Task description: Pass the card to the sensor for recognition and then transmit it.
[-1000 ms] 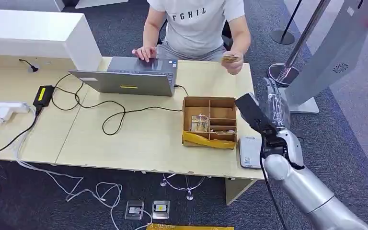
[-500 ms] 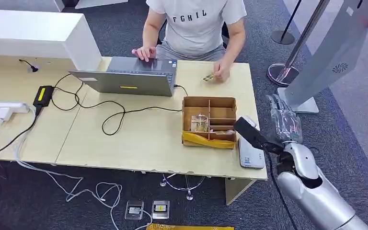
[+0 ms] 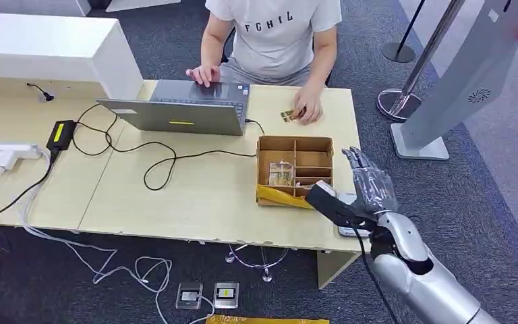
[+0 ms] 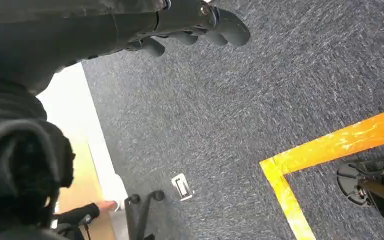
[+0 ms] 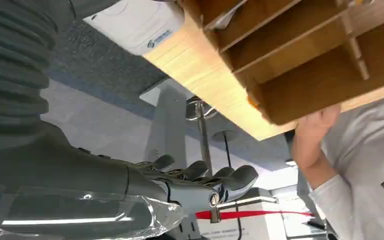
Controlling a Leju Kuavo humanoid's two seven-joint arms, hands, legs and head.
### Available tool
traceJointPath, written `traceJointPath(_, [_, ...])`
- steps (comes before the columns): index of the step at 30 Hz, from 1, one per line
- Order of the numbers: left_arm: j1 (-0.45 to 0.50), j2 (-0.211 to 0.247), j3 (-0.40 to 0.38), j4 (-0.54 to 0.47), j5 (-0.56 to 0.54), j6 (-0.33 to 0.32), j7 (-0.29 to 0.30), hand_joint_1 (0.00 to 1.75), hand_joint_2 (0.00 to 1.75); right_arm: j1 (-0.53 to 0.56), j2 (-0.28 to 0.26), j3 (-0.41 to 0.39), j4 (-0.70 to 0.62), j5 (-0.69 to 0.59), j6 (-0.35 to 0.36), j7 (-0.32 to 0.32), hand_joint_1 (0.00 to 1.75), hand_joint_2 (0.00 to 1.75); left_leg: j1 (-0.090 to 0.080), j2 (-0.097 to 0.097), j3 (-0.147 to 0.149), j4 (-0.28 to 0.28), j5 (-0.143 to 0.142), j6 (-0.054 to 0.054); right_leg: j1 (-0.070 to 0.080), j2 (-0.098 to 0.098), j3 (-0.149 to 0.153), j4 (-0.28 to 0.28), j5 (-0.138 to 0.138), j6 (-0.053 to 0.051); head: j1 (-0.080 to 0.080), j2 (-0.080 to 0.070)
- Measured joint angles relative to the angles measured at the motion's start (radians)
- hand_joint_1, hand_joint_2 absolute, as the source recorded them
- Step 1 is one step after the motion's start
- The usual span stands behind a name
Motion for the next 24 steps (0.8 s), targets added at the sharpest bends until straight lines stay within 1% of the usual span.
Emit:
traceJointPath(4, [0.000, -0.003, 0.000, 0.000, 0.001, 0.002, 0.010, 0.00, 0.00, -0.001, 0.029, 0.021, 0.024, -0.016, -0.021, -0.021, 0.00, 1.75, 0.000, 0.000, 0.000, 0.000, 0.000, 0.000, 0.000, 0.000, 0.000, 0.000, 0.000, 0.000, 0.000, 0.000])
traceJointPath(8, [0.000, -0.005, 0.002, 0.000, 0.001, 0.001, 0.018, 0.00, 0.00, -0.013, 0.071, 0.042, 0.081, -0.029, -0.067, -0.050, 0.00, 1.75, 0.000, 0.000, 0.000, 0.000, 0.000, 0.000, 0.000, 0.000, 0.000, 0.000, 0.000, 0.000, 0.000, 0.000])
traceJointPath(14, [0.000, -0.005, 0.004, 0.000, -0.002, 0.002, 0.028, 0.00, 0.00, -0.046, 0.134, 0.065, 0.158, 0.005, -0.143, -0.077, 0.00, 1.75, 0.000, 0.000, 0.000, 0.000, 0.000, 0.000, 0.000, 0.000, 0.000, 0.000, 0.000, 0.000, 0.000, 0.000])
traceJointPath(19, [0.000, -0.005, 0.006, 0.000, -0.012, 0.008, 0.031, 0.00, 0.00, -0.067, 0.176, 0.078, 0.225, 0.026, -0.161, -0.077, 0.00, 1.75, 0.000, 0.000, 0.000, 0.000, 0.000, 0.000, 0.000, 0.000, 0.000, 0.000, 0.000, 0.000, 0.000, 0.000])
traceJointPath(24, [0.000, -0.005, 0.010, 0.000, -0.017, 0.011, 0.030, 0.00, 0.00, -0.079, 0.205, 0.092, 0.281, 0.040, -0.169, -0.076, 0.00, 1.75, 0.000, 0.000, 0.000, 0.000, 0.000, 0.000, 0.000, 0.000, 0.000, 0.000, 0.000, 0.000, 0.000, 0.000])
